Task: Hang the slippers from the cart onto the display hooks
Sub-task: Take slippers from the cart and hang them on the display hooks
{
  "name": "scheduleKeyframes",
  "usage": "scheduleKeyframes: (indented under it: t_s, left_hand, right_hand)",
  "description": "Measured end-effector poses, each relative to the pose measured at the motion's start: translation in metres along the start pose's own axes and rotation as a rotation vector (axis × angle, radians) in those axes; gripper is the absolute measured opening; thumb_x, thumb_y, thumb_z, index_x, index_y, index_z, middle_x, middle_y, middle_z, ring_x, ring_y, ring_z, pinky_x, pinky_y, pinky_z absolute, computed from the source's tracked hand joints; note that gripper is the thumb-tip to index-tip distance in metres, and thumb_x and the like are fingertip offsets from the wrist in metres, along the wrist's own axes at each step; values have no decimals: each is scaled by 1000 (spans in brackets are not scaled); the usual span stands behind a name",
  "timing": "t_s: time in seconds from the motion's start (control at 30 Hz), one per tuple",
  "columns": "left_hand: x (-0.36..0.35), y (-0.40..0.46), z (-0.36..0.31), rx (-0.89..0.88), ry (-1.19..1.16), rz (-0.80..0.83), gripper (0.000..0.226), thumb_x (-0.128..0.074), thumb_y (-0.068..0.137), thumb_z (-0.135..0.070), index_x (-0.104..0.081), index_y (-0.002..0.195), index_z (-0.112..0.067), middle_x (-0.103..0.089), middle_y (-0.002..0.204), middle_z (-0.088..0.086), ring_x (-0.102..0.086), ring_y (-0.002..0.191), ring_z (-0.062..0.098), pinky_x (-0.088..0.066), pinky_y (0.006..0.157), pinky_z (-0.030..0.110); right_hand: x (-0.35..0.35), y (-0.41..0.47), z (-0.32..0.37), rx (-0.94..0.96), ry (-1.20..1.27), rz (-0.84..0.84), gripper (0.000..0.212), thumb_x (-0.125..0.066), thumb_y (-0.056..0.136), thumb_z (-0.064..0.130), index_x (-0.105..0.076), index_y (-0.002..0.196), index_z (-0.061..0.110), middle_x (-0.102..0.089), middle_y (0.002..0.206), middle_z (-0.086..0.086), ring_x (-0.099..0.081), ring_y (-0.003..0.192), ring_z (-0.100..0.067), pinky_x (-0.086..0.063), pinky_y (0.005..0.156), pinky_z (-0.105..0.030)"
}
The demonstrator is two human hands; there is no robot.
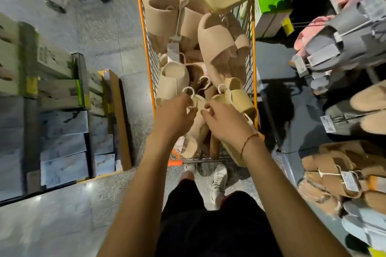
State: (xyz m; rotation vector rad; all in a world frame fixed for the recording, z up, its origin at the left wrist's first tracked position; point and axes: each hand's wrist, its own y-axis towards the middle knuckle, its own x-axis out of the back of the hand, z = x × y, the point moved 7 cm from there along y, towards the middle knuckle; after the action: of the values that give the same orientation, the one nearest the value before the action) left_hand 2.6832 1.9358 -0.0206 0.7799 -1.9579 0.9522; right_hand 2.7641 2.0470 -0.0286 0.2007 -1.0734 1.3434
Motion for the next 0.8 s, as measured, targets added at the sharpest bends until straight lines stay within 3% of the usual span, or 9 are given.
scheduleKeyframes:
  t_s: [0.17, 0.27, 0.37, 0.5, 0.63, 0.73, 0.8]
  left_hand:
    - [20, 46, 28, 21, -38, -47, 28, -56, 97, -28, -63, 121, -17, -67, 117, 8, -64, 103, 32, -52, 86, 48]
    - [19, 66, 28, -17, -81, 11, 30, -58, 97, -24, -64, 126, -19, -67, 122, 5, -64, 108, 29, -52, 86, 41]
    - [9, 81, 18, -63, -139, 115, 38, -57, 96, -16, -62, 133, -19, -66, 128, 6, -60, 115, 29, -43, 81, 29]
    - [-17, 94, 12, -106, -112, 270, 39, -51, 96, -13, -56, 135, -13, -59, 131, 13, -58, 113, 34, -47, 86, 42]
    - [-32, 101, 23, -71, -23, 241, 21, -55, 93, -20, -65, 110, -14, -66, 107, 9, -64, 95, 33, -54, 76, 45]
    - [-25, 97, 38, -45, -78, 167, 18, -60, 91, -21, -75, 101, -15, -72, 94, 8, -65, 87, 30, -45, 67, 32]
    - [-17, 88, 46, -51, -132, 150, 15, -64, 91, -20, -77, 96, -17, -74, 92, 5, -65, 84, 25, -39, 66, 28]
  right_hand:
    - [-8, 56, 19, -46, 45, -52, 23, -44, 102, 34, -58, 101, 16, -60, 103, -4, -60, 91, -26, -50, 74, -40]
    - [-19, 83, 19, -100, 33, -35, 16, -46, 99, 26, -58, 102, 16, -60, 109, -6, -60, 93, -27, -51, 78, -39]
    - [-34, 102, 17, -181, 6, -10, 18, -49, 95, 17, -55, 111, 18, -60, 118, -11, -62, 101, -33, -54, 85, -47]
    - [-54, 115, 5, -228, -107, 133, 33, -48, 96, 9, -49, 128, 1, -58, 122, -21, -59, 111, -39, -50, 91, -46]
    - [-58, 118, 3, -233, -96, 117, 20, -51, 93, 11, -55, 113, 8, -57, 119, -17, -60, 105, -36, -51, 91, -49]
    - [-53, 115, 5, -254, -67, 56, 5, -53, 92, 16, -58, 93, 16, -58, 111, -8, -60, 97, -29, -53, 87, -45]
    - [-47, 110, 1, -269, -65, 15, 12, -58, 92, 24, -66, 99, 18, -64, 106, -5, -61, 94, -26, -55, 81, -40]
